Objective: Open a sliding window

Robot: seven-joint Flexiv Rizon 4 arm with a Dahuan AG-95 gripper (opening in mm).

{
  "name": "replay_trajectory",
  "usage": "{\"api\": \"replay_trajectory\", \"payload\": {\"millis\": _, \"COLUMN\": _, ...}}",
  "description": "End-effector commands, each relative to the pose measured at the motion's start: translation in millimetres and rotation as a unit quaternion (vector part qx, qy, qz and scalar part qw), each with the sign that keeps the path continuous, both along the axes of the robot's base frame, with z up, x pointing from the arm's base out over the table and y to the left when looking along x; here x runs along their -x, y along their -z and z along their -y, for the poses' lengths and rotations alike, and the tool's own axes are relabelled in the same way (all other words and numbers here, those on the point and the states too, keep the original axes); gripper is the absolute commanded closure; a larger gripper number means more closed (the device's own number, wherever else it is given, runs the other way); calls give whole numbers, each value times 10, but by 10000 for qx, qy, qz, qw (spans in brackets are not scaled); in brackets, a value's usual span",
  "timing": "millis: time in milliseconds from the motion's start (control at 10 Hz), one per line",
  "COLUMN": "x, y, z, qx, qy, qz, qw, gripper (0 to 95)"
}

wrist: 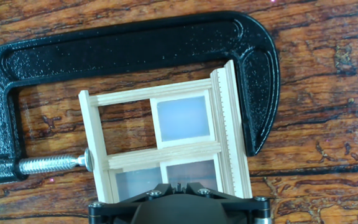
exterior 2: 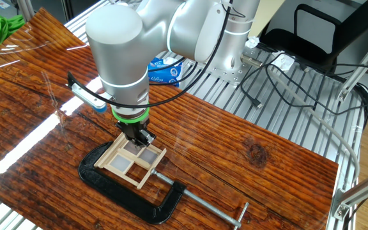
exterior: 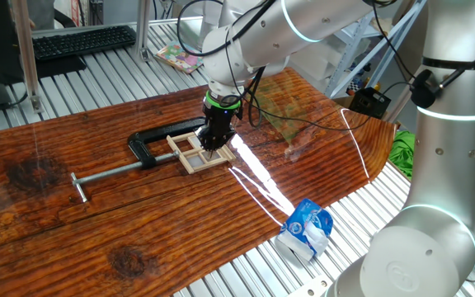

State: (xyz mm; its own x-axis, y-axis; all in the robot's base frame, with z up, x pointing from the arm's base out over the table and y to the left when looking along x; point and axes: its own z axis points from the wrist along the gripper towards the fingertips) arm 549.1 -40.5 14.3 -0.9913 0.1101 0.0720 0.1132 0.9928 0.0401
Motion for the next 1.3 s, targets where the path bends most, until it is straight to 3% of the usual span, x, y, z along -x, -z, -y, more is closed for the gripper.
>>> {"api": "replay_trajectory", "payload": {"millis": 100, "x": 1, "y": 1, "z": -1, "qx": 7, "qy": 19, "qz": 9, "qw": 10000, "gripper": 950}}
{"api": "replay_trajectory", "payload": {"millis": 1300, "x": 1, "y": 24, "z": -7, "qx": 2, "qy": 61, "qz": 59, "qw": 10000, "gripper": 950}}
